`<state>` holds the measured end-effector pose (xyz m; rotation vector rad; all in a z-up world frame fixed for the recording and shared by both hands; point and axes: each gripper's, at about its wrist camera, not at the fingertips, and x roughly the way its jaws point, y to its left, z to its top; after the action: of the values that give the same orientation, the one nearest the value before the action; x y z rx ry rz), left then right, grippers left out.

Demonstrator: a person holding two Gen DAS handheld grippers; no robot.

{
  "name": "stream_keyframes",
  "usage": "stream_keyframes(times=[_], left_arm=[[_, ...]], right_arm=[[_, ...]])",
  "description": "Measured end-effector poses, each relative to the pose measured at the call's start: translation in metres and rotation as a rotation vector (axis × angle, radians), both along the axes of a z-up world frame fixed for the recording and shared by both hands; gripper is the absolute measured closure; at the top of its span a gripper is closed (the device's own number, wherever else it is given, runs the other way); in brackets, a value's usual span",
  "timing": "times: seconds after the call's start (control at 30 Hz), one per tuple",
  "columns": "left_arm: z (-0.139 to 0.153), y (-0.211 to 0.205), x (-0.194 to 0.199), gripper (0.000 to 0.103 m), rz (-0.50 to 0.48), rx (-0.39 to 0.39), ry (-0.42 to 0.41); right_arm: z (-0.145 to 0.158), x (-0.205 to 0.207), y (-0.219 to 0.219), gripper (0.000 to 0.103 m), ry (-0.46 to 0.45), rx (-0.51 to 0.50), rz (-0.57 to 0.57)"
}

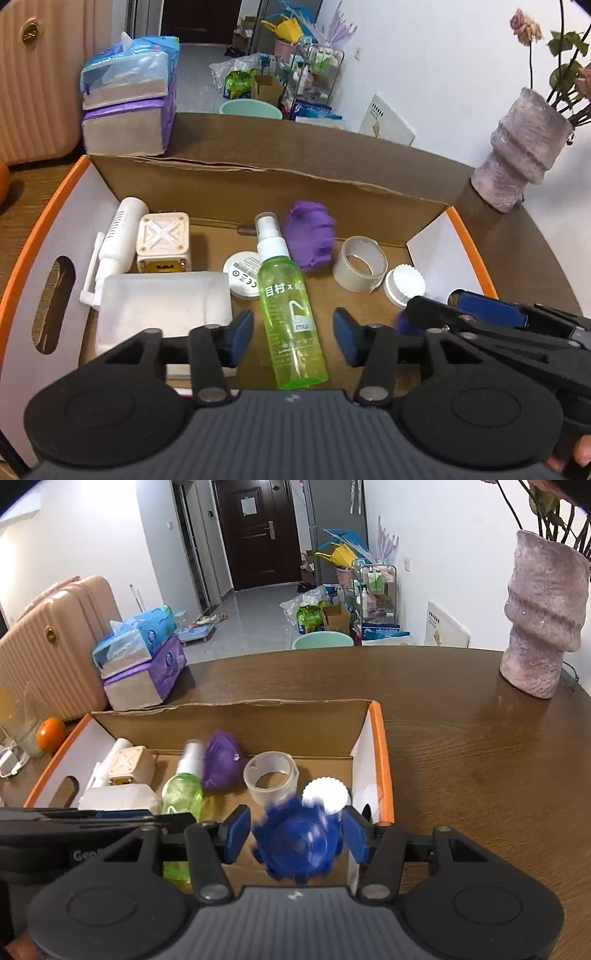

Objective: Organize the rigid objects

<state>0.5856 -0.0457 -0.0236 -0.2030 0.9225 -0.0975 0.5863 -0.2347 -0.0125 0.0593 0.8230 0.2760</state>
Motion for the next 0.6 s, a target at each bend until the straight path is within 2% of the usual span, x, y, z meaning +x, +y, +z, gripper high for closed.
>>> stream_keyframes(times=[0.17, 0.23, 0.33, 0.43, 0.6], left_arm=[[0.015, 0.005, -0.013, 0.039, -0.026, 0.009, -0.022], [0.026, 0.005, -0.021, 0.029, -0.022, 0.03, -0.044], [0.047, 0.009, -0.034, 0.026, -0.015, 0.08, -0.079], [0.067, 0.011, -0.052, 0.021, -0.022, 0.119, -0.117], [0.097, 0.014, -0.093, 0.015, -0.023, 0.204, -0.205]], right_arm=[[0.014, -0.01, -0.005, 0.044, -0.016, 0.008, 0.003], [0.024, -0.018, -0.007, 0.043, -0.028, 0.005, 0.007], [0.04, -0.032, -0.009, 0.04, -0.046, -0.002, 0.005], [0.059, -0.049, -0.012, 0.03, -0.075, -0.003, 0.001], [0.086, -0.085, -0.016, 0.025, -0.127, -0.006, 0.002]])
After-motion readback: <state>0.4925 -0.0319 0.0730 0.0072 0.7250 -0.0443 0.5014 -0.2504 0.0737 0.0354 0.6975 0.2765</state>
